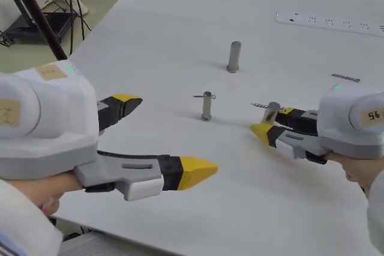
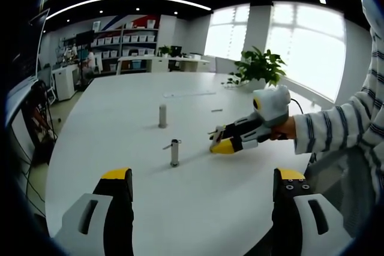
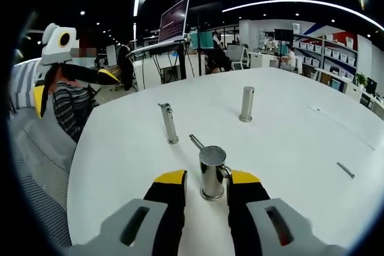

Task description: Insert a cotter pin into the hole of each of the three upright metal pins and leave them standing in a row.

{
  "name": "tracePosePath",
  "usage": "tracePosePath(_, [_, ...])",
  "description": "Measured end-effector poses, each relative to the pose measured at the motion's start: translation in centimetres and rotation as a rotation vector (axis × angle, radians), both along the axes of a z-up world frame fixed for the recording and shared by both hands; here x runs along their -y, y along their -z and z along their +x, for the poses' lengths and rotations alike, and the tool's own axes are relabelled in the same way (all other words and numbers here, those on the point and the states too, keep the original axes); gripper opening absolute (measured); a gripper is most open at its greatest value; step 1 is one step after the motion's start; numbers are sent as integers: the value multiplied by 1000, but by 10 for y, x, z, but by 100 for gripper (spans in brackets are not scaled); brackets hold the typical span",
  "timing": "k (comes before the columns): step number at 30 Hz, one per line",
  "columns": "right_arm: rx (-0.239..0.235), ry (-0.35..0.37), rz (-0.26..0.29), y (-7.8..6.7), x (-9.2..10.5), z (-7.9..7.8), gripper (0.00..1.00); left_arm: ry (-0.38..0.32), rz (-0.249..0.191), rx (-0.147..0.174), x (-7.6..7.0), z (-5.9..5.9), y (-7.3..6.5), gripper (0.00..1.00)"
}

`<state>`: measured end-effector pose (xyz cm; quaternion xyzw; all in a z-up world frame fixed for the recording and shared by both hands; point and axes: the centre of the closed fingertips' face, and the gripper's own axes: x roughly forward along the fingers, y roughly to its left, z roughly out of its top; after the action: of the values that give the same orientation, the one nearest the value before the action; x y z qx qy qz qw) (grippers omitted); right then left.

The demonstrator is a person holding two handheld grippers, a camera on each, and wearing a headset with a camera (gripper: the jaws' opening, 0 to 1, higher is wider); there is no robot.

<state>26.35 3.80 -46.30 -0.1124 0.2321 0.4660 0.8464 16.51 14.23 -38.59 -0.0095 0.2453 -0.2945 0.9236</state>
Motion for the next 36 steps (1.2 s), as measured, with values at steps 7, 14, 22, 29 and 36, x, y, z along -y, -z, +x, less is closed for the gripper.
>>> tracePosePath(7, [31, 26, 47, -50, 19, -19, 42, 5, -14, 20, 2, 4, -8, 96])
tracePosePath(14, [24, 123, 78, -70, 50, -32, 60, 9, -31, 26, 5, 7, -16, 96])
tracePosePath(22, [-17, 230, 96, -76, 79, -52, 74, 25, -41, 39, 6, 10, -21, 94])
tracePosePath(29, [-56, 301, 101, -72, 96, -64, 88, 37, -50, 42, 7, 13, -24, 94])
tracePosePath(36, [-54, 329, 158, -76, 102, -75, 95, 52, -49, 38, 9, 21, -23, 94])
